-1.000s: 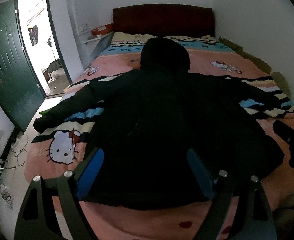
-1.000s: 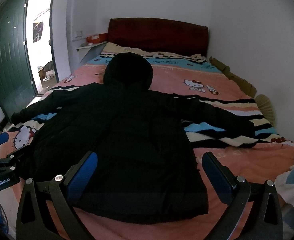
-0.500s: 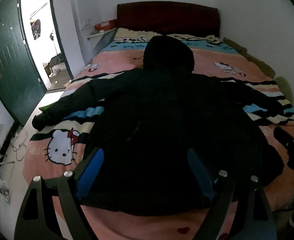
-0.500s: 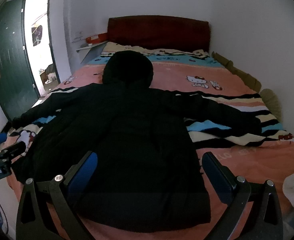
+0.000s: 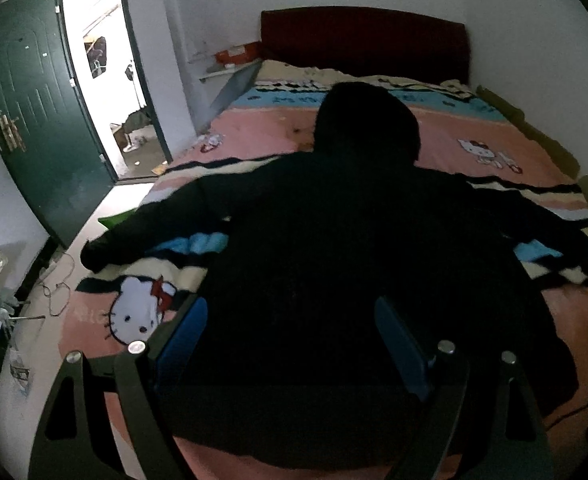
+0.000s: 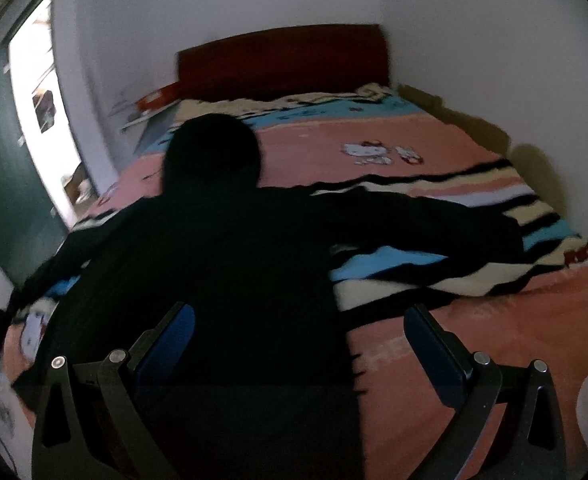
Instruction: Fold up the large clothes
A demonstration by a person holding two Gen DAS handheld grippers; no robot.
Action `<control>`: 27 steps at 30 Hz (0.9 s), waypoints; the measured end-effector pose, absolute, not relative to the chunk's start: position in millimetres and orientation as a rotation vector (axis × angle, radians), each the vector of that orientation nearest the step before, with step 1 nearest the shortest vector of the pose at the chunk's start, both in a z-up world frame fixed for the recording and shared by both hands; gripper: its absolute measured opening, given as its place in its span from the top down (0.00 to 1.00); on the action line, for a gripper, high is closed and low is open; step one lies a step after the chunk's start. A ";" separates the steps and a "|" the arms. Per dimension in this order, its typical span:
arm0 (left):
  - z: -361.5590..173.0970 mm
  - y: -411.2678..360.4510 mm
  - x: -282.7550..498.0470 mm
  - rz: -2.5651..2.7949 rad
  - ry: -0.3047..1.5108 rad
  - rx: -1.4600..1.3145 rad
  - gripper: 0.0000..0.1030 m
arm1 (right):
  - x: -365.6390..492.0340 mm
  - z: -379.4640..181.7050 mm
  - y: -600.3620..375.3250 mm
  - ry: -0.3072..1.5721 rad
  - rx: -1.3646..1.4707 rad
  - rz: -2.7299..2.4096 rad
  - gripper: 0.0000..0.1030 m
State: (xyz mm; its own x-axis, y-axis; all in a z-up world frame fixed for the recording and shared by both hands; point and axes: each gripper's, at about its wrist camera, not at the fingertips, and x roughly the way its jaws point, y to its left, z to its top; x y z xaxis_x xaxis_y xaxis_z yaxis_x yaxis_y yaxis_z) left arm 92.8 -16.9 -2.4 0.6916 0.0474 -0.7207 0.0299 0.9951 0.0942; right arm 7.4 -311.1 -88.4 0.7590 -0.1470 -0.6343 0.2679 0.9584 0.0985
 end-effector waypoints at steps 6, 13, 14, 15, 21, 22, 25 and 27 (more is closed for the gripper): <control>-3.8 -21.7 113.0 -0.002 0.832 0.096 0.17 | 38.3 -108.2 -396.7 0.693 0.258 -0.378 0.00; -12.8 -23.2 132.1 -0.009 0.870 0.077 0.17 | 77.8 -130.5 -535.9 0.690 0.367 -0.624 0.00; -14.0 -23.0 133.9 -0.009 0.872 0.080 0.17 | 85.8 -136.2 -558.5 0.704 0.382 -0.654 0.00; -14.9 -24.1 134.3 -0.009 0.875 0.081 0.17 | 90.4 -139.9 -570.8 0.714 0.392 -0.664 0.00; -22.8 -24.6 143.5 -0.003 0.897 0.083 0.17 | 118.3 -172.0 -652.0 0.776 0.471 -0.685 0.02; -24.9 -24.3 145.7 -0.002 0.904 0.077 0.17 | 120.4 -179.1 -660.6 0.787 0.491 -0.682 0.05; -28.9 -23.7 150.5 -0.003 0.915 0.064 0.17 | 124.3 -198.7 -680.3 0.820 0.548 -0.679 0.13; -31.1 -24.2 152.5 -0.002 0.919 0.066 0.17 | 127.2 -211.1 -690.7 0.840 0.577 -0.678 0.17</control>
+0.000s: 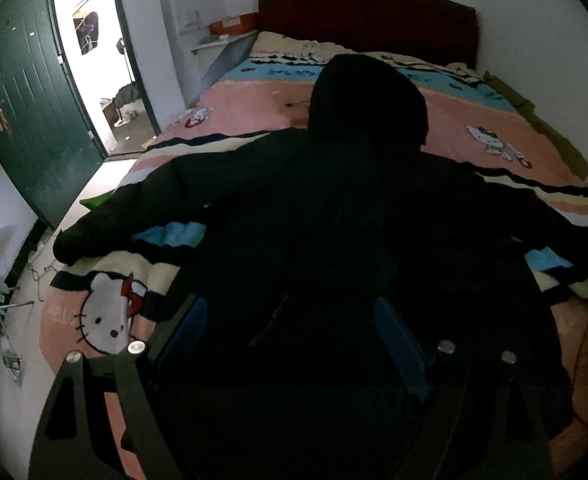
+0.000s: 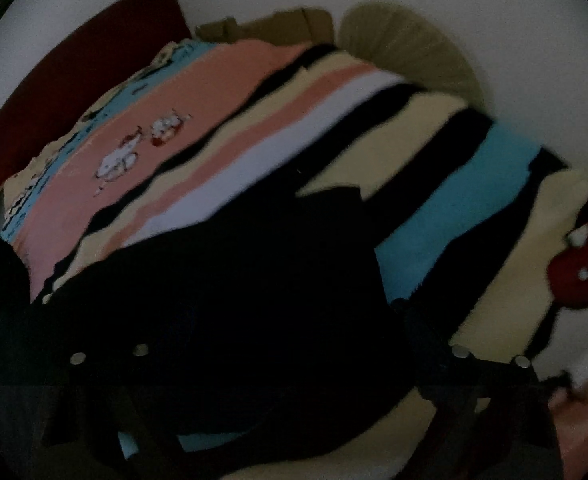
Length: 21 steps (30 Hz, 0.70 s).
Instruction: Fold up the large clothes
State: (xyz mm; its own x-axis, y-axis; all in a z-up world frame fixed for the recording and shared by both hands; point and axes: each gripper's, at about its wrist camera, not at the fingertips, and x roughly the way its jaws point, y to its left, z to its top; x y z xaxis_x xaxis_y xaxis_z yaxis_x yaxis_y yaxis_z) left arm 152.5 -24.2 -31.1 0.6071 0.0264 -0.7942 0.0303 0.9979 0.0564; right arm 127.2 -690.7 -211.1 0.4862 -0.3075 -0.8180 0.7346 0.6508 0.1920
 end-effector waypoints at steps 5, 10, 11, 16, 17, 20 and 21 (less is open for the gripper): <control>-33.0 -21.2 152.4 0.016 0.903 0.067 0.17 | 121.9 -231.8 -700.1 0.844 0.652 -0.624 0.54; -33.0 -11.4 154.0 0.042 0.880 0.062 0.17 | 119.0 -214.2 -688.3 0.800 0.636 -0.563 0.81; -32.8 -8.6 154.3 0.042 0.878 0.058 0.17 | 119.0 -207.1 -682.5 0.786 0.621 -0.552 0.83; -28.7 6.6 147.5 0.029 0.861 0.044 0.17 | 116.9 -168.2 -652.6 0.696 0.594 -0.462 0.86; -27.4 8.9 146.6 0.026 0.860 0.039 0.17 | 116.7 -158.1 -643.9 0.679 0.586 -0.440 0.87; -23.2 22.9 140.0 0.014 0.839 0.011 0.17 | 119.5 -123.6 -616.6 0.628 0.559 -0.370 0.87; -21.9 26.3 139.3 0.012 0.837 0.006 0.17 | 120.0 -113.4 -608.2 0.617 0.548 -0.349 0.87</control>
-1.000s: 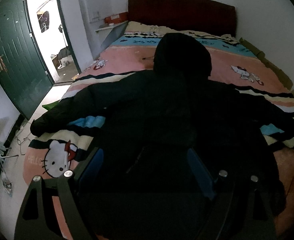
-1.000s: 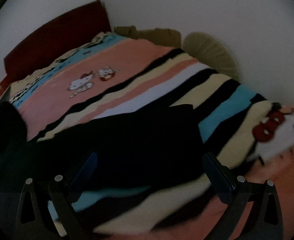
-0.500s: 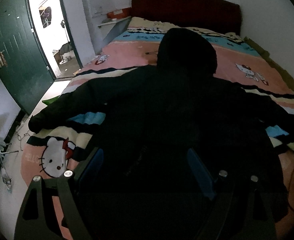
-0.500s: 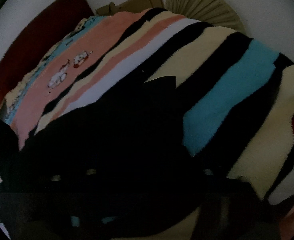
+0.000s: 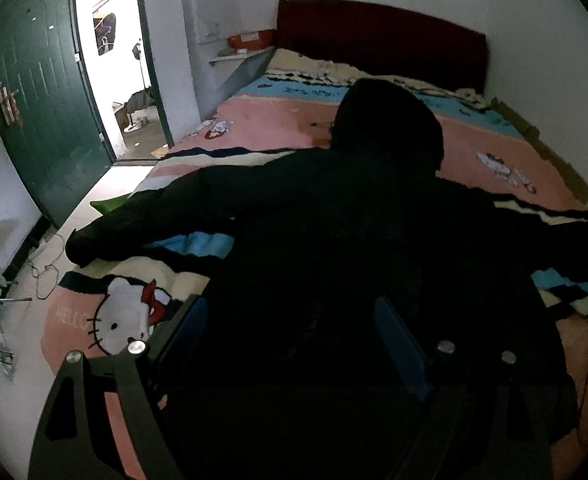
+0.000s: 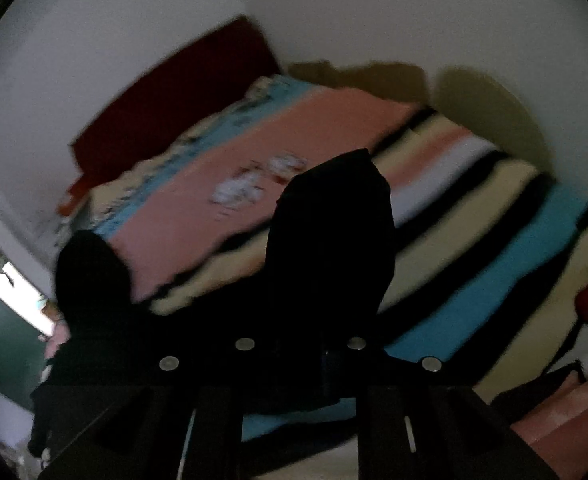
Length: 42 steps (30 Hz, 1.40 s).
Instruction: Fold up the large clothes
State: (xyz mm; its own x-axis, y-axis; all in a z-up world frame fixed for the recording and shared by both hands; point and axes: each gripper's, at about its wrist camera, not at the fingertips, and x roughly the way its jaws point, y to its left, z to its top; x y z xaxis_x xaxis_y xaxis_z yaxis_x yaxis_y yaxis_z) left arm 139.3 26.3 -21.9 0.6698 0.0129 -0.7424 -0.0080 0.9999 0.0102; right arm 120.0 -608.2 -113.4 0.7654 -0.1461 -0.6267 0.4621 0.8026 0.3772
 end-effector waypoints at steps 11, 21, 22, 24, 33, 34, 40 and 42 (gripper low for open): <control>-9.7 87.6 130.2 -0.002 0.781 -0.037 0.17 | 163.8 -7.3 -455.8 0.546 0.436 -0.109 0.88; -18.3 171.0 136.7 0.074 0.746 -0.094 0.17 | 219.2 7.7 -274.1 0.590 0.285 0.099 0.88; -21.3 181.1 138.0 0.091 0.746 -0.100 0.17 | 224.6 4.1 -257.0 0.598 0.272 0.121 0.88; -26.7 197.9 139.9 0.116 0.746 -0.111 0.17 | 236.0 -8.1 -228.5 0.622 0.251 0.162 0.88; -52.3 236.6 147.6 0.167 0.771 -0.141 0.17 | 279.6 -86.4 -115.8 0.759 0.121 0.237 0.88; -55.8 239.4 148.5 0.172 0.776 -0.143 0.17 | 283.8 -97.5 -108.9 0.778 0.105 0.233 0.88; -70.6 243.1 156.6 0.191 0.801 -0.156 0.17 | 303.7 -159.1 -63.2 0.883 0.022 0.222 0.87; -72.5 241.0 158.6 0.190 0.806 -0.156 0.17 | 307.5 -174.0 -51.7 0.906 -0.002 0.214 0.87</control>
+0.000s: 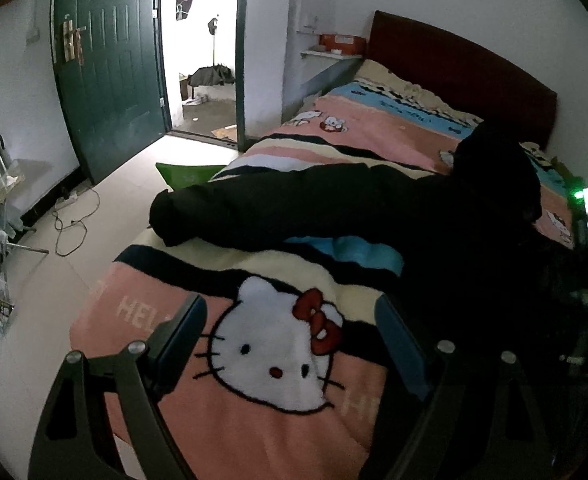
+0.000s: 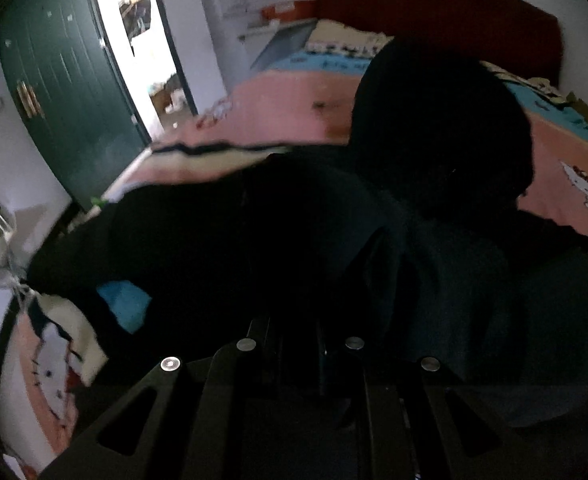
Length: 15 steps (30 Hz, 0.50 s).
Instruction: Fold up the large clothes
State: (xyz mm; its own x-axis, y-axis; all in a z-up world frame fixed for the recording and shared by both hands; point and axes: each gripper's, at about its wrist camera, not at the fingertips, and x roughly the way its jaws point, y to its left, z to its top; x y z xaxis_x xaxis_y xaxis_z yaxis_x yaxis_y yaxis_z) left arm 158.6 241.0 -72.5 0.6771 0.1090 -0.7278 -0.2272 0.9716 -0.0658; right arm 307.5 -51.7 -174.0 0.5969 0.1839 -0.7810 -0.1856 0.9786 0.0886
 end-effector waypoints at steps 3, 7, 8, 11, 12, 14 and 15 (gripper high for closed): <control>-72.0 238.5 159.0 0.184 0.805 -0.154 0.17 | 314.6 -191.4 -40.0 0.946 -0.043 0.208 0.86; -67.2 234.2 160.2 0.174 0.795 -0.167 0.17 | 316.3 -201.8 -25.9 0.969 -0.106 0.215 0.77; -65.4 232.2 160.6 0.170 0.795 -0.167 0.17 | 315.5 -202.1 -22.4 0.967 -0.109 0.218 0.71; -59.2 221.5 163.1 0.151 0.799 -0.148 0.17 | 311.7 -192.9 -21.8 0.947 -0.073 0.269 0.46; -56.7 217.1 163.2 0.151 0.796 -0.137 0.17 | 308.1 -187.9 -20.2 0.932 -0.073 0.282 0.46; -53.7 209.4 164.7 0.140 0.803 -0.127 0.17 | 301.2 -177.4 -18.1 0.910 -0.069 0.313 0.45; -52.7 203.4 167.3 0.128 0.814 -0.124 0.17 | 297.4 -171.6 -18.1 0.899 -0.065 0.329 0.45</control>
State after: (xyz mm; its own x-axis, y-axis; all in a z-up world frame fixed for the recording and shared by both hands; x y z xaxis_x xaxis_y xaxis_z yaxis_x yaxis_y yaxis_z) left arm 167.3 203.4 -52.7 0.6796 0.0659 -0.7306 -0.1610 0.9851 -0.0609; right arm 297.4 -18.1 -171.6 0.5756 0.2542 -0.7773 -0.3080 0.9478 0.0819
